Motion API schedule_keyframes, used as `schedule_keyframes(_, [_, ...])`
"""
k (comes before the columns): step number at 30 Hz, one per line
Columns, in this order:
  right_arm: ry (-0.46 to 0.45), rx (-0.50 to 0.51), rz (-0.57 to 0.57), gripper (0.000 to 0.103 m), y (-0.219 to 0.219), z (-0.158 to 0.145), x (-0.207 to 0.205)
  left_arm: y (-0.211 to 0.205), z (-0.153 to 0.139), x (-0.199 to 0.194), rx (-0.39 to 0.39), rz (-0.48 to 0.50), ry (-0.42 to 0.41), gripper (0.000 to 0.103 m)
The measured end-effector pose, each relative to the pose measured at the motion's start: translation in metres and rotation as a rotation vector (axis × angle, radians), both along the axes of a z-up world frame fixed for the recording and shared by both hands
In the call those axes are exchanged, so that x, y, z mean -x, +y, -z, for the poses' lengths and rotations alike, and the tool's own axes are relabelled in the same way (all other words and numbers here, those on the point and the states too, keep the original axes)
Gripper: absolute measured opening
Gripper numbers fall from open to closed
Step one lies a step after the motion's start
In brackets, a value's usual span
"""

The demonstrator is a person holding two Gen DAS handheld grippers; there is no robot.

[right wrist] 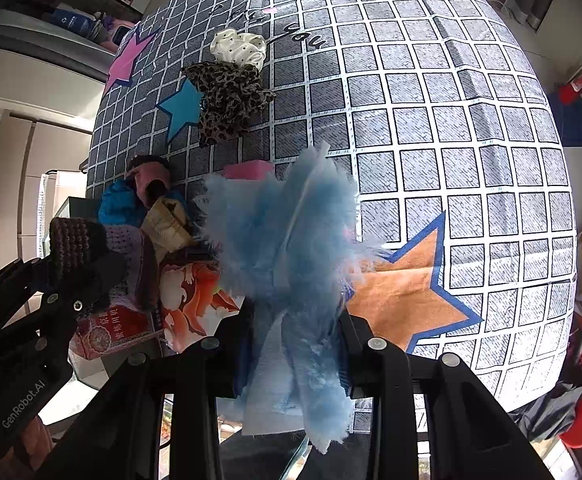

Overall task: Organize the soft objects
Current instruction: 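Lift the knit hat and blue fluffy toy and carry both toward the white box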

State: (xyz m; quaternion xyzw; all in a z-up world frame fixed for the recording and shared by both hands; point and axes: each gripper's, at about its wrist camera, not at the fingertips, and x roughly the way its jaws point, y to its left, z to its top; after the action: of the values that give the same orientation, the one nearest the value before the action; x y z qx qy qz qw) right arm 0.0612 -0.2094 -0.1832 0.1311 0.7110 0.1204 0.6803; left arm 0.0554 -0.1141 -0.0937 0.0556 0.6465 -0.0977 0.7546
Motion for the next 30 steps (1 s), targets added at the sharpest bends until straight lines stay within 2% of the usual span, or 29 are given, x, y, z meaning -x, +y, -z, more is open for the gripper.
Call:
schedule_keyframes(6, [0.007, 0.018, -0.041, 0.035, 0.013, -0.005, 0.028, 0.0, -0.005, 0.043, 0.023, 0.073, 0.0, 0.04])
schedule_keyframes(14, [0.02, 0.019, -0.144, 0.035, 0.044, -0.012, 0.064, 0.021, -0.007, 0.095, 0.065, 0.093, 0.027, 0.04])
schedule_keyframes(22, [-0.027, 0.004, -0.303, 0.035, 0.093, -0.031, 0.087, 0.065, -0.021, 0.129, 0.076, 0.003, -0.002, 0.04])
schedule_keyframes(30, [-0.058, -0.045, -0.516, 0.035, 0.156, -0.05, 0.105, 0.123, -0.034, 0.152, 0.068, -0.154, -0.049, 0.04])
